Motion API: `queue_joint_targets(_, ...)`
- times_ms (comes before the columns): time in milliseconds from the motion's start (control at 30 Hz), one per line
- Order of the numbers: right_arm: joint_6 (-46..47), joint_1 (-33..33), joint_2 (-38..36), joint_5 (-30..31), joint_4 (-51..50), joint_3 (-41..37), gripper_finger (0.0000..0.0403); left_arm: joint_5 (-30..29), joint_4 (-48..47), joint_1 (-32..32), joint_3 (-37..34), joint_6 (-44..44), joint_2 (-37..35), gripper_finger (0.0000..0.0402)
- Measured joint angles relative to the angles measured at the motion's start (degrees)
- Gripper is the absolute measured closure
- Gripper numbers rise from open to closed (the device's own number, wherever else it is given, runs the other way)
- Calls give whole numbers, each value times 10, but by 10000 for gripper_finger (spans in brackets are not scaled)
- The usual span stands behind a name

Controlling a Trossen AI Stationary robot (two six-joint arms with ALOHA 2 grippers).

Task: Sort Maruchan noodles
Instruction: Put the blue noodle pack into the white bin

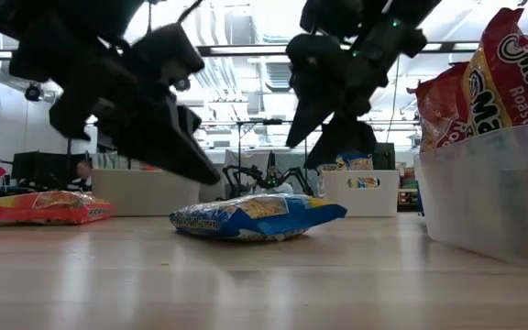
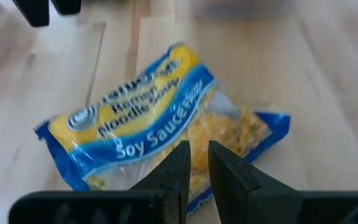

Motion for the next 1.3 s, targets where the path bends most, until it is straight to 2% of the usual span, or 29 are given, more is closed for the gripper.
queue_joint_targets(400,3,-1,68,-55,63,0,174,19,7,0,-7,-33,45,362)
queue_joint_targets(567,5,-1,79,-65,87,0,174,19,47,1,-28,-46,49,362)
queue_joint_targets(1033,5,-1,82,-64,127,0,174,7,133,1,-78,-65,50,362)
queue_joint_targets(1300,-1,-1,82,-49,131,0,174,3,141,1,-83,-67,50,362)
